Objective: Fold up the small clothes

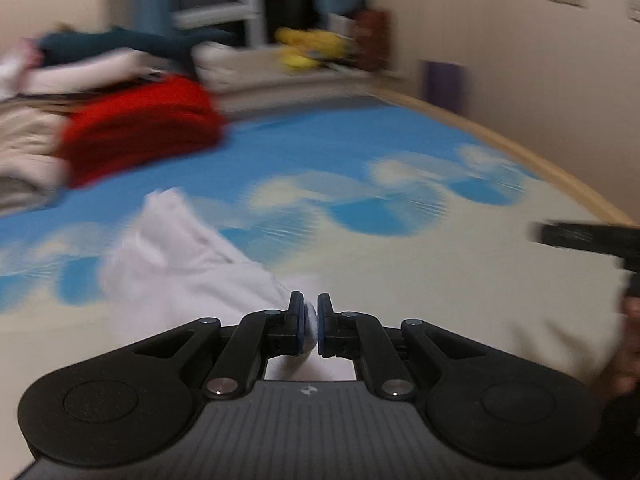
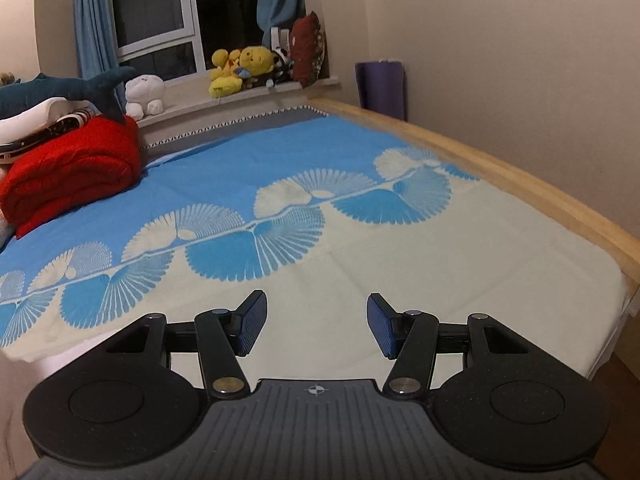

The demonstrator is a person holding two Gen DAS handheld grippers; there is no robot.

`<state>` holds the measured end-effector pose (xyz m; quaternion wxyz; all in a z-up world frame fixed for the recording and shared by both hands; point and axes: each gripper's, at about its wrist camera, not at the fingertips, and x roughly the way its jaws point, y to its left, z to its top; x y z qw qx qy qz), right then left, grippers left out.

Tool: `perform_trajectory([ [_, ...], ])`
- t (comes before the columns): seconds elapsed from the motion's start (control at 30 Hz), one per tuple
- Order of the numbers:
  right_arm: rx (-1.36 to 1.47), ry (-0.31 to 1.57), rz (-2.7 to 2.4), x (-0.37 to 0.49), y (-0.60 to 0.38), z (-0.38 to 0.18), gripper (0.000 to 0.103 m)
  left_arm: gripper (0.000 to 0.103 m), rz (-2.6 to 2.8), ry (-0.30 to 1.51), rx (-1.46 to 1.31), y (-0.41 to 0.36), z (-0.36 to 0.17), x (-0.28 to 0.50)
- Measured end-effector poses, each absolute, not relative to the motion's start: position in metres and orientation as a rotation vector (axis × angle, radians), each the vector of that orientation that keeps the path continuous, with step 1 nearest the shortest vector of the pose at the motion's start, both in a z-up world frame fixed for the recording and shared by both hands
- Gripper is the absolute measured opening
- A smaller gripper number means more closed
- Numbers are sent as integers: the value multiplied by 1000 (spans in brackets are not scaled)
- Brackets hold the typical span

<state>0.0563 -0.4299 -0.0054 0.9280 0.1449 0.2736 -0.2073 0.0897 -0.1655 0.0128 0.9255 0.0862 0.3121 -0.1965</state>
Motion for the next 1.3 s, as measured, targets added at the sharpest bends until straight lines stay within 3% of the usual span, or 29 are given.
perform_trajectory([
  [0.17, 376, 634, -332, 67, -435, -19, 57, 9, -613, 883, 86, -198, -34, 100],
  [0.27, 432, 726, -208, 78, -426, -32, 57, 17, -607, 817, 92, -162, -26, 97],
  [0.43, 521, 907, 5, 100, -399, -55, 58, 18, -423, 877, 51, -71, -30, 125],
  [0.53, 510, 995, 41, 112, -376, -69, 58, 18, -418, 982, 3, -32, -55, 137],
  [0.63, 481, 1096, 27, 119, -357, -86, 57, 15, -386, 1202, 44, -19, -112, 137],
  [0.7, 464, 1145, 3, 119, -351, -95, 45, 16, -397, 1149, 41, -14, -112, 132],
  [0.73, 469, 1148, 12, 117, -350, -96, 18, 16, -395, 1146, 35, -14, -107, 133],
  [0.77, 487, 1137, 41, 115, -348, -94, 5, 18, -403, 1132, 13, -13, -103, 134],
  [0.83, 458, 1102, 60, 109, -346, -82, 3, 25, -431, 1102, -12, -6, -98, 131],
  [1.03, 636, 869, 261, 64, -369, -7, 2, 30, -431, 1021, -119, 16, -73, 122],
  [1.17, 613, 1038, 157, 57, -381, -32, 0, 32, -429, 957, -111, 17, -62, 123],
  [1.23, 482, 1169, 11, 61, -380, -56, 3, 33, -427, 996, -51, 9, -71, 126],
  [1.3, 412, 1140, -64, 62, -381, -57, 5, 33, -407, 1082, 19, 3, -87, 125],
])
